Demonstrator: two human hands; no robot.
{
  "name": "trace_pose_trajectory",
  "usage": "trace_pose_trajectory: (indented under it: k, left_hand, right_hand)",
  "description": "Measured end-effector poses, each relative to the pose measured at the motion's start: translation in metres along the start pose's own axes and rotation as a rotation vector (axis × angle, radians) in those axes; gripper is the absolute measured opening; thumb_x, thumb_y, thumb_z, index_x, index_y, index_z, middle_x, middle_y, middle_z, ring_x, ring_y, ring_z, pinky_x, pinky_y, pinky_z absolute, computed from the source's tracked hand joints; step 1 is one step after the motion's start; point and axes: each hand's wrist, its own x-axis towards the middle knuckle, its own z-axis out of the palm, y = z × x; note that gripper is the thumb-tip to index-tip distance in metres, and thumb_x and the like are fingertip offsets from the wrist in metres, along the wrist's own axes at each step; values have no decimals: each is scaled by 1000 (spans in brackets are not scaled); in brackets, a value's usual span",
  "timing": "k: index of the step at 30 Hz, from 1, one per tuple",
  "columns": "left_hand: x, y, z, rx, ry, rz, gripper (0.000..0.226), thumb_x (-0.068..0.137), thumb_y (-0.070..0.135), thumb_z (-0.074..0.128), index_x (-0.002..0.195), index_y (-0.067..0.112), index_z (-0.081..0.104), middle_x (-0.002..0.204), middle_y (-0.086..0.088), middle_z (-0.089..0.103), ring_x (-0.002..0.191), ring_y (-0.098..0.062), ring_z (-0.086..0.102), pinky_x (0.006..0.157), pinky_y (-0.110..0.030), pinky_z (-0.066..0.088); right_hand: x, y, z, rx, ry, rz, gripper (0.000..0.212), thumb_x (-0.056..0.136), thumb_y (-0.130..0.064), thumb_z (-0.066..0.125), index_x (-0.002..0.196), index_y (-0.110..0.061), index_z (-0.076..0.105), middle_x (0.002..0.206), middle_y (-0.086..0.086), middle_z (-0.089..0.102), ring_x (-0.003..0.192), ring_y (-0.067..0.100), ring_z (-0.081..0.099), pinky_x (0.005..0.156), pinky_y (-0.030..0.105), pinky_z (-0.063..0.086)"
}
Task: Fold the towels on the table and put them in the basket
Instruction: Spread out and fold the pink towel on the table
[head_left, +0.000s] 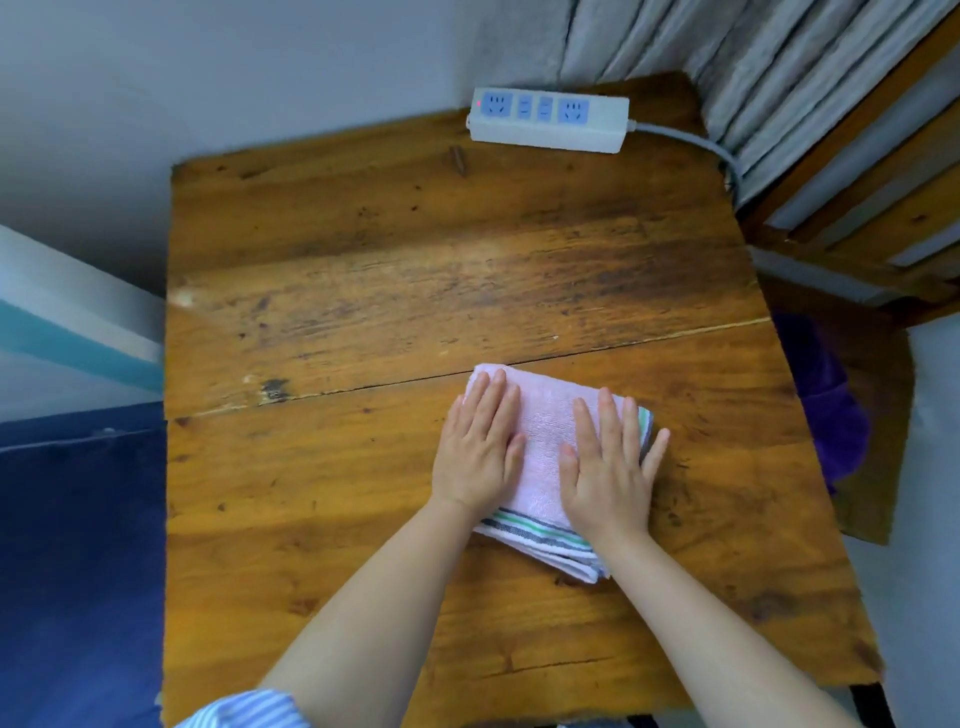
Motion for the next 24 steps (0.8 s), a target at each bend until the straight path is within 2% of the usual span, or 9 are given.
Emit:
trace_pose_trajectory:
  k: [4,6,8,10,13,16,20,22,24]
  left_hand:
    - [-21,-1,-17,-3,-116,-290,55,96,43,21,124,4,47,116,-19,62,110,-27,52,78,-35,55]
    - [-37,-2,-28,41,-212,-358,57,88,41,36,124,0,53,105,-13,67,94,-29,65,72,-35,56]
    - [-49,2,-38,-52,-272,-433,53,92,34,43,137,6,40,118,-10,60,106,-30,58,83,-31,46]
    - [-60,9,-43,-196,-277,-560,46,93,27,47,136,13,38,121,-7,56,112,-26,51,79,-25,36]
    - [-57,21,-48,-214,-276,-697,37,95,17,43,131,13,43,118,-12,57,109,-28,51,80,-30,38]
    - [-49,28,-46,-198,-285,-814,37,96,12,36,132,12,43,115,-17,58,106,-33,53,81,-36,42]
    - [-49,33,-46,-273,-308,-987,46,93,10,41,138,12,37,127,-15,56,116,-34,51,89,-36,43]
    - [-49,32,-49,-338,-349,-1073,44,90,10,46,134,8,40,129,-16,55,119,-33,50,92,-35,42]
    - [-53,30,-52,-395,-390,-1096,27,90,11,47,115,5,52,124,-18,57,115,-34,52,88,-34,43]
  right_hand:
    - [6,-7,-8,-104,-22,-38,48,91,-31,29,130,-9,45,138,24,44,131,43,35,109,49,-5]
    - [11,-14,-22,-153,-149,-39,51,92,-23,36,139,-4,34,149,23,25,140,40,17,109,52,-8]
    - [22,-22,-36,-166,-274,-51,53,92,-24,37,139,-2,28,150,20,20,141,33,14,110,49,-1]
    - [40,-29,-54,-155,-314,-94,47,91,-26,40,129,2,39,138,20,39,129,33,34,106,42,24]
    - [71,-43,-75,-94,-374,-249,41,91,-30,44,119,0,46,126,17,51,118,34,46,92,38,40]
    - [92,-63,-78,-25,-505,-441,44,88,-32,52,119,-3,43,121,17,55,112,33,51,82,36,42]
    - [104,-77,-73,-9,-693,-500,52,84,-33,61,124,-5,42,125,13,53,113,30,49,81,32,40]
    - [105,-78,-74,-6,-750,-515,41,82,-32,64,111,-8,49,112,11,55,103,27,51,72,30,40]
    - [100,-78,-77,-10,-775,-517,25,79,-30,67,83,-13,49,86,4,52,82,22,47,55,25,32]
